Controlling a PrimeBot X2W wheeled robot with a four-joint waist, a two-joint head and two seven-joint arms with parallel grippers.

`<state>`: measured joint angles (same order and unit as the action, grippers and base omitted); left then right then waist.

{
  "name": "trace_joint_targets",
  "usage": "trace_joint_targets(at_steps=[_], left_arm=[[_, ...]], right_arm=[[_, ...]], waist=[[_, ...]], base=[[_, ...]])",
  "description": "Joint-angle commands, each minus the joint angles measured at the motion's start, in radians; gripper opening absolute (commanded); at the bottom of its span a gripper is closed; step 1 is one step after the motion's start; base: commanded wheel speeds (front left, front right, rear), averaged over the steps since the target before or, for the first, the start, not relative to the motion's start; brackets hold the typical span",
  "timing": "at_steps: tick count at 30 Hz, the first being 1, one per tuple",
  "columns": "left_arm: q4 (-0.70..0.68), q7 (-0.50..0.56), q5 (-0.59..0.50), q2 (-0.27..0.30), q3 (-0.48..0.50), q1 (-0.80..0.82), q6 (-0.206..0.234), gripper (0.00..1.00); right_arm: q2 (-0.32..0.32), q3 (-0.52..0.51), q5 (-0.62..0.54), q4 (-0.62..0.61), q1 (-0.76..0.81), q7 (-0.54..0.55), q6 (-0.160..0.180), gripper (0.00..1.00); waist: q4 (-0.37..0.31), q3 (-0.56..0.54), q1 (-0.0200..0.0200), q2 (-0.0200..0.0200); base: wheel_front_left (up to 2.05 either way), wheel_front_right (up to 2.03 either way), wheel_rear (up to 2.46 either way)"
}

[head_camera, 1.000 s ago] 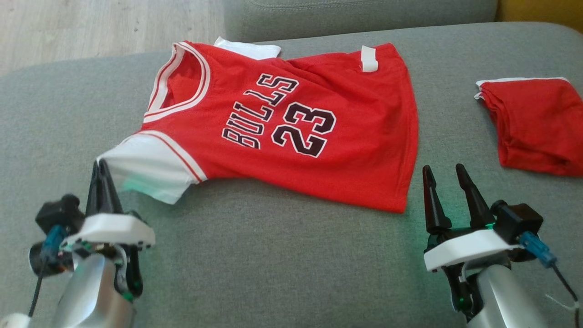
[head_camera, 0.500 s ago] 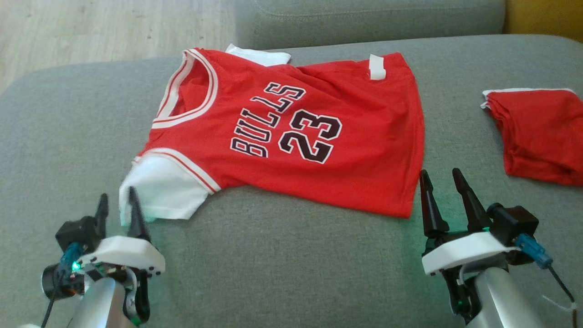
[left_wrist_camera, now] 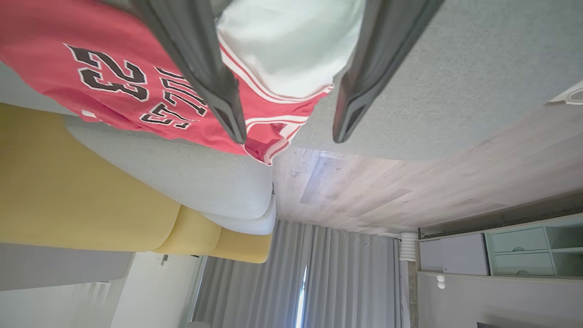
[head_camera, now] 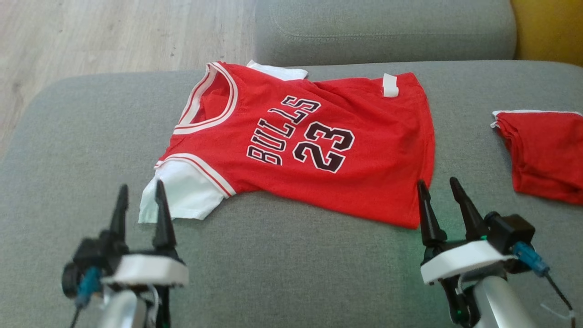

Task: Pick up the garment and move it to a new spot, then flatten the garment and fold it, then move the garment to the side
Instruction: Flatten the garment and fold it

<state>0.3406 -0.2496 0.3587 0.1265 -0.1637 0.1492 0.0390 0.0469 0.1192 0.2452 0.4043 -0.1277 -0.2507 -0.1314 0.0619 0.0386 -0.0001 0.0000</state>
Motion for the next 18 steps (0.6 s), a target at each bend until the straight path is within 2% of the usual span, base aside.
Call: trace_joint_targets(at_steps=[1, 7, 11, 14, 18], left_arm=[[-0.043, -0.012, -0.01, 0.007, 0.028, 0.024, -0.003, 1.0], [-0.103, -0.012, -0.029, -0.029, 0.022, -0.033, -0.016, 1.0], [-0.111, -0.012, -0.04, -0.041, 0.021, -0.019, -0.03, 1.0], [-0.104, -0.012, -0.046, -0.049, 0.014, 0.003, -0.04, 1.0], [-0.086, -0.012, -0.049, -0.061, -0.006, 0.041, -0.054, 1.0]], right_arm=[[0.003, 0.024, -0.001, -0.032, -0.017, -0.003, 0.001, 1.0], [0.003, 0.004, -0.023, -0.047, -0.027, 0.012, 0.001, 1.0], [0.003, -0.03, -0.065, -0.068, -0.088, 0.047, 0.001, 1.0], [0.008, -0.078, -0.098, -0.065, -0.175, 0.109, 0.001, 1.0], [0.032, -0.158, -0.123, 0.006, -0.321, 0.232, 0.001, 1.0]], waist=[[0.002, -0.002, 0.0001, 0.0], [0.022, 0.012, 0.0001, 0.0], [0.045, 0.048, 0.0001, 0.0], [0.066, 0.089, 0.0001, 0.0], [0.105, 0.15, 0.0001, 0.0]], base=[[0.0, 0.0, 0.0], [0.0, 0.0, 0.0], [0.0, 0.0, 0.0], [0.0, 0.0, 0.0], [0.0, 0.0, 0.0]])
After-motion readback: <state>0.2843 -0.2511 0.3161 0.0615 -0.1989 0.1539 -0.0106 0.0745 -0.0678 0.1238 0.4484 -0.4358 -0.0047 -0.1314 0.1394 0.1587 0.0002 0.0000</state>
